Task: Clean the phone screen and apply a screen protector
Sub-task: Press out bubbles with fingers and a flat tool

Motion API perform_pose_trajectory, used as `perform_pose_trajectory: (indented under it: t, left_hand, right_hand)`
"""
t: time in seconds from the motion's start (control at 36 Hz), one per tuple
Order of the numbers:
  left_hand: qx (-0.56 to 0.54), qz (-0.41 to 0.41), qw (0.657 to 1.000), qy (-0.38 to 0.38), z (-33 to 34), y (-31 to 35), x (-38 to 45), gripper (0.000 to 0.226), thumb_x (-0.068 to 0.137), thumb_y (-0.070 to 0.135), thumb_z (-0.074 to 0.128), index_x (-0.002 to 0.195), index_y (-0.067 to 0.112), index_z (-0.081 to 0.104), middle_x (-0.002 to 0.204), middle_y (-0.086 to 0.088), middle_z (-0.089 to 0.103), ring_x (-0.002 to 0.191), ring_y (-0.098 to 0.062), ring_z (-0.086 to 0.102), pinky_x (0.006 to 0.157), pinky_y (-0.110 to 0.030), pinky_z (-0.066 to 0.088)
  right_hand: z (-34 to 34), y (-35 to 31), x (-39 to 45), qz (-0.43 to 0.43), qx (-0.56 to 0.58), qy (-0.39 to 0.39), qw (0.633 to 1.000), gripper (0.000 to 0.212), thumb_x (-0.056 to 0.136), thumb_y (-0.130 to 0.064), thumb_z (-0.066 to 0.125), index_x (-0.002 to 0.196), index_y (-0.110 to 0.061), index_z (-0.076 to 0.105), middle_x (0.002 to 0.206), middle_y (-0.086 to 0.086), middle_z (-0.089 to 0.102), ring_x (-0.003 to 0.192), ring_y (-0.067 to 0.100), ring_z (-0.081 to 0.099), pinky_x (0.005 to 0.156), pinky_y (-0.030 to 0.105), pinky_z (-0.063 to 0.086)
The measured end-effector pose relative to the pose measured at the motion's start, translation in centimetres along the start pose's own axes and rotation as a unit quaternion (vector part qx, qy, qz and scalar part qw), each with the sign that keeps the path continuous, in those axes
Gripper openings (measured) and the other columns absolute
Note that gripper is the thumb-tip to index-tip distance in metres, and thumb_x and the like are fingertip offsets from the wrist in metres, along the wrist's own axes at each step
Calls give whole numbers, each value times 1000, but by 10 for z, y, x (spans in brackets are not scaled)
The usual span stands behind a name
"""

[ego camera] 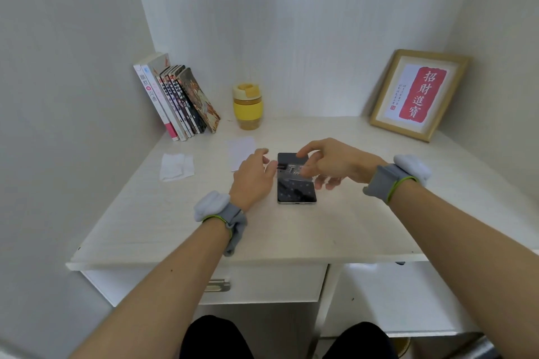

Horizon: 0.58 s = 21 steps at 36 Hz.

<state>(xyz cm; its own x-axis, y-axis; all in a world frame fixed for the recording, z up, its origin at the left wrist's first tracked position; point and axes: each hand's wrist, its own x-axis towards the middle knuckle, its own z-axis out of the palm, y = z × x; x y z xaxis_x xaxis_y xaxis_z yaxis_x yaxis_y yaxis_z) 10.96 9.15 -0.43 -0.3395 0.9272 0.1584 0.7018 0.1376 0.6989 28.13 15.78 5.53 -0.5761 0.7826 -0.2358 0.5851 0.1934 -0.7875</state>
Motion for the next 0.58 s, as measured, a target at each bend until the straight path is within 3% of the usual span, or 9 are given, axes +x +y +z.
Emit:
perform_pose_trajectory:
  t: [0.08,0.17,0.22,0.28,0.39,0.44,0.53,0.58]
  left_hand:
    - [-49,-6,999,-5,-5,8,2,43,100,31,44,140,15,42,117,-3,60,103,-19,55,92,-28,41]
    - [-85,1,996,-5,-7,11,6,26,98,26,50,116,15,65,103,-3,68,90,-17,60,77,-24,44]
    - [-121,-8,993,-1,-7,12,9,20,96,25,53,100,15,70,90,0,67,74,-11,59,60,-20,42]
    - [-150,-24,988,14,-8,12,13,20,95,25,55,97,13,71,78,3,64,63,-7,55,50,-17,36]
    - [-223,-68,971,48,-8,11,18,23,94,27,58,99,8,70,72,-1,65,58,-7,54,52,-19,38]
    - [-267,-75,960,43,-6,13,18,21,94,25,58,97,7,69,76,-2,68,60,-9,56,51,-17,39]
    - [-275,-62,959,34,-1,16,17,21,91,27,62,96,9,71,77,-2,71,60,-7,57,49,-11,38]
    - [-240,-55,969,34,0,14,20,23,91,32,61,97,13,72,83,-1,72,70,-9,61,61,-17,42]
  right_hand:
    - [-5,-1,0,-18,34,11,999,32,85,-16,76,115,-14,64,83,0,75,61,20,66,49,25,49]
    - [-10,1,0,-29,92,38,995,32,81,-13,80,109,-11,66,85,8,77,62,20,69,52,24,50]
    - [-14,4,0,-26,151,59,986,36,76,-9,83,108,-9,65,84,15,76,63,23,70,52,24,51]
    - [-17,7,2,-19,239,77,968,39,75,-5,83,109,-5,63,87,18,75,68,26,71,54,24,54]
    - [-19,12,8,-15,438,86,895,26,85,-7,74,108,-2,63,95,15,69,74,20,71,67,23,60]
    - [-13,12,12,-15,432,79,898,23,90,-12,70,109,-1,64,96,16,68,73,19,67,72,25,59]
    - [3,7,20,-16,379,75,922,25,94,-20,64,109,0,65,88,13,70,68,18,63,64,24,58]
    - [9,5,27,-19,357,91,930,21,98,-22,59,103,-2,63,84,11,69,63,16,61,58,22,54]
